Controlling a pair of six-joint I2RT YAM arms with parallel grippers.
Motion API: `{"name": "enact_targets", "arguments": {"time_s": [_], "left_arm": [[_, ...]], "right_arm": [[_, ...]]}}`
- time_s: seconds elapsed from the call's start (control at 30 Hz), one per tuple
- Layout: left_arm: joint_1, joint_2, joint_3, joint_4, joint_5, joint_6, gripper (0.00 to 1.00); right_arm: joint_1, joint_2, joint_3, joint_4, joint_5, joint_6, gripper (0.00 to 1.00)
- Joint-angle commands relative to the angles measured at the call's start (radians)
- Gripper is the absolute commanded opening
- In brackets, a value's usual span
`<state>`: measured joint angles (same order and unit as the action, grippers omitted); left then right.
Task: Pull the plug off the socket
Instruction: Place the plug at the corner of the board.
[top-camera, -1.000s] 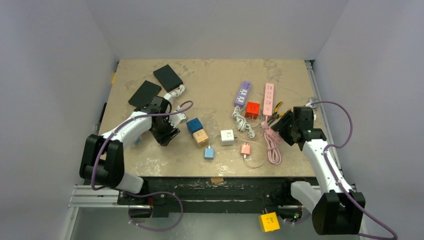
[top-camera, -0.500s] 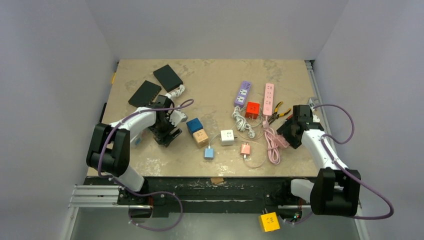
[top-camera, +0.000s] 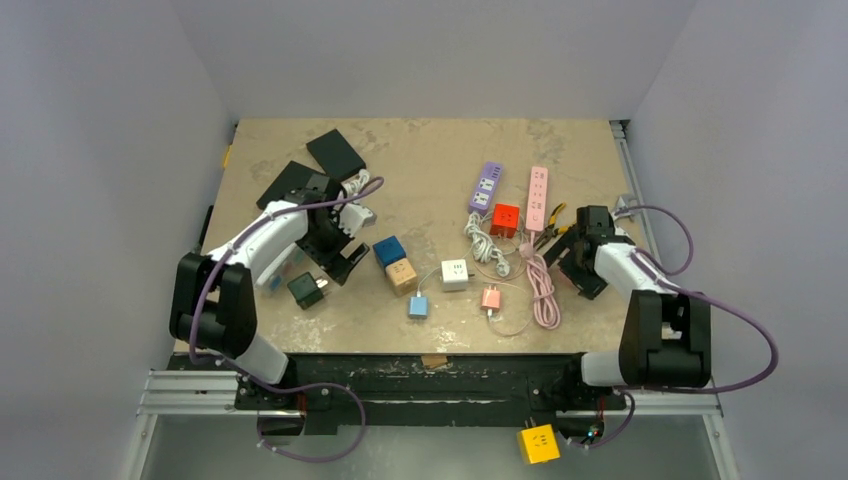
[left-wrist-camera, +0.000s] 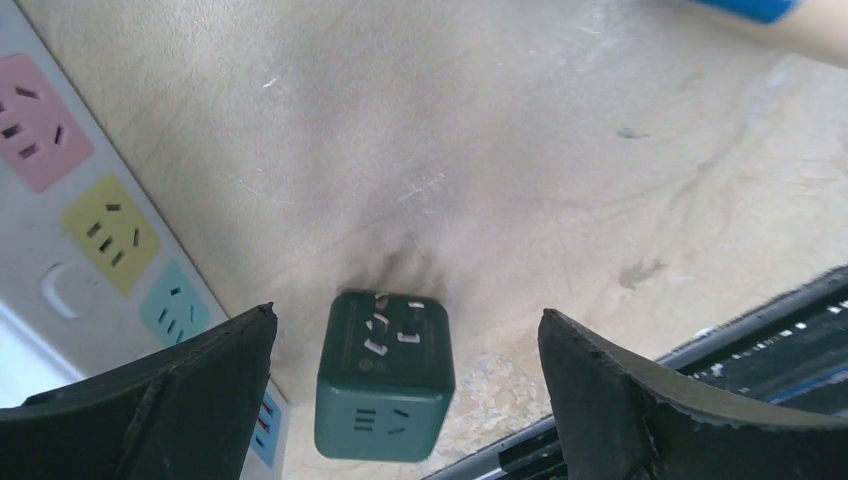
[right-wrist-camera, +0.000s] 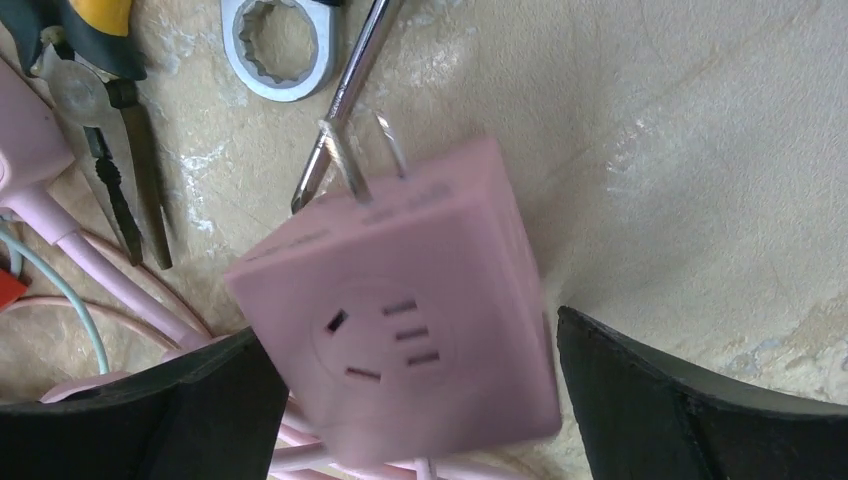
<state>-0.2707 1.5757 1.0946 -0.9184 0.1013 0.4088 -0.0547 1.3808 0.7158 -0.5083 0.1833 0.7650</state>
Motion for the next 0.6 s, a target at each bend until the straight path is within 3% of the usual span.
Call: {"name": "enact_targets", "arguments": {"time_s": [0.0, 0.3, 0.47, 0.57], "left_arm": [[0.002, -0.1, 0.065, -0.107, 0.086, -0.036, 1.0], [0.002, -0.222, 0.109, -0.169, 0.153, -0.038, 1.0], [0.005, -0.235, 0.099, -0.178, 0.158, -0.031, 1.0], [0.007, -0.254, 0.09, -0.169, 0.158, -0.041, 1.0]], "right_arm": [[0.003, -0.035, 0.04, -0.018, 0.022, -0.057, 0.99], [0.046, -0.233, 0.136, -0.103, 0.016, -0.112, 0.99], [0.332, -0.266, 0.259, -0.108, 0.113, -0.104, 0.99], [0.51, -0.193, 0.381, -0.089, 0.127, -0.132, 0.99]]}}
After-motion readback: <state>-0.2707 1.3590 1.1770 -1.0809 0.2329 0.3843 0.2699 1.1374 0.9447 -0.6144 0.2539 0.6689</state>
